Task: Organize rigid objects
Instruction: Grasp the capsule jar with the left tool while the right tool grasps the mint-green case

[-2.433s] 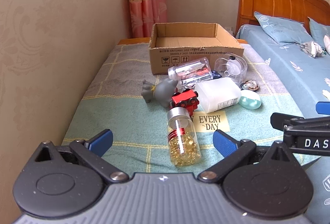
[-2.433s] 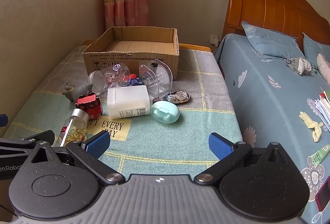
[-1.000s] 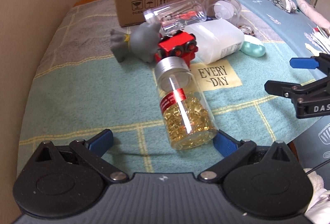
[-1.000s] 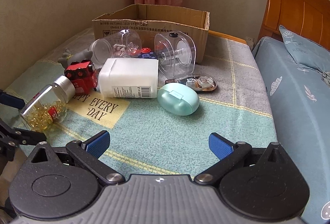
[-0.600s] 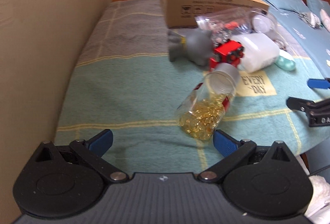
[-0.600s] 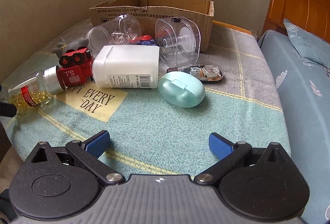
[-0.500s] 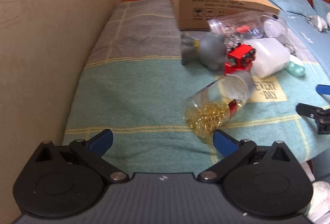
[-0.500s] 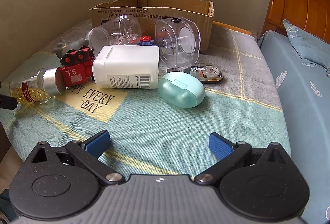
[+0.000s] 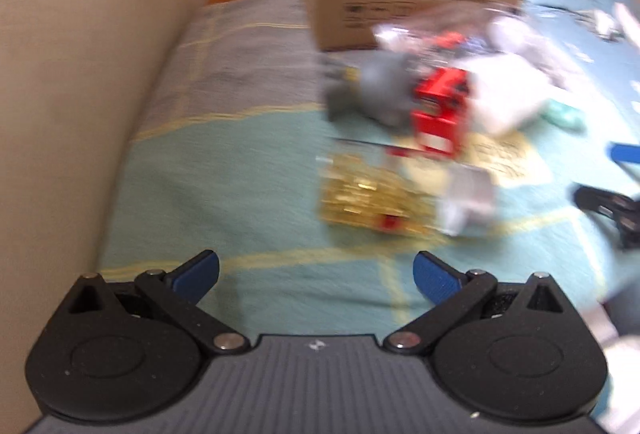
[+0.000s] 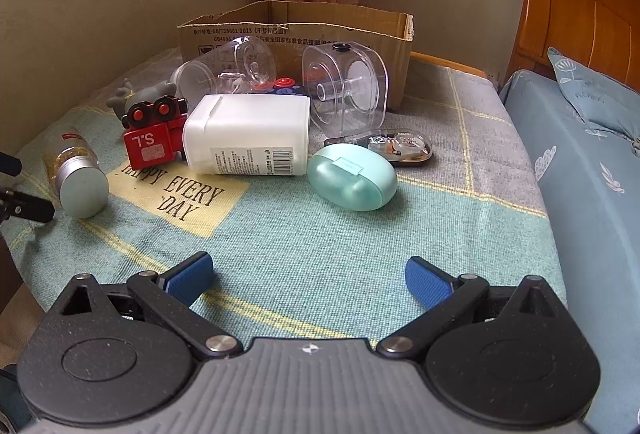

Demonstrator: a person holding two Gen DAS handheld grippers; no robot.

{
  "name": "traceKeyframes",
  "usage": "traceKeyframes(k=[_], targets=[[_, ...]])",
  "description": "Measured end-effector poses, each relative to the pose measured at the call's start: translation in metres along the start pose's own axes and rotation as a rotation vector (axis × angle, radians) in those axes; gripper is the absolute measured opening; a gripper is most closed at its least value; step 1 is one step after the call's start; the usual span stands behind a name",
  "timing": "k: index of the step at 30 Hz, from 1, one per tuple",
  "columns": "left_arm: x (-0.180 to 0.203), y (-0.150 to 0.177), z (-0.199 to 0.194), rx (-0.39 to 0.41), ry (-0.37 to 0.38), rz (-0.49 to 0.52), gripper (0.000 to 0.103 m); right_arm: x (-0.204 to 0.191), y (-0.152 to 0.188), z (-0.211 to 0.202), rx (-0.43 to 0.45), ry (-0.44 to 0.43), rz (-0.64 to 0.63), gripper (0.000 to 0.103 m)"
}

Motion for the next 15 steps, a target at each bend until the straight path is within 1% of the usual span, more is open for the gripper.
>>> traceKeyframes(k=[2,3,5,6,8,12,15], targets=[[0.011,0.002,0.0,0.003,0.061,0.017,0.102,0.0,0.0,0.0,0.002,-0.001,-0.001,0.103],[0.017,0.002,0.0,0.006,0.077,0.029,0.102,0.0,0.0,0.0,0.003,-0.002,-0.002,0.103],[0.027,-0.001,0.002,0.017,0.069,0.055,0.102,0.0,0.0,0.0,0.005,-0.003,-0.003,0.103],[0.029,-0.003,0.005,0.016,0.074,0.046,0.103,0.001,0.001,-0.001,0.008,-0.004,-0.004,0.103],[0.03,-0.004,0.006,0.019,0.058,0.021,0.103,0.001,0.001,-0.001,0.012,-0.009,-0.008,0.103],[0.029,-0.006,0.008,0.021,0.047,0.008,0.103,0.003,0.0,-0.001,0.009,-0.028,-0.024,0.103],[0.029,-0.005,0.009,0.052,0.029,-0.008,0.103,0.006,-0.004,0.004,-0.006,-0.05,-0.042,0.103]])
Point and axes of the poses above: each gripper's, at about its wrist camera, not at the fingertips, and z roughly the way its jaws point, x to its right, y to its underside, the point moved 4 cm from there along z, roughly the way its jaws point, and after that the axes turned 2 degrees about z, right-handed, at the moved point
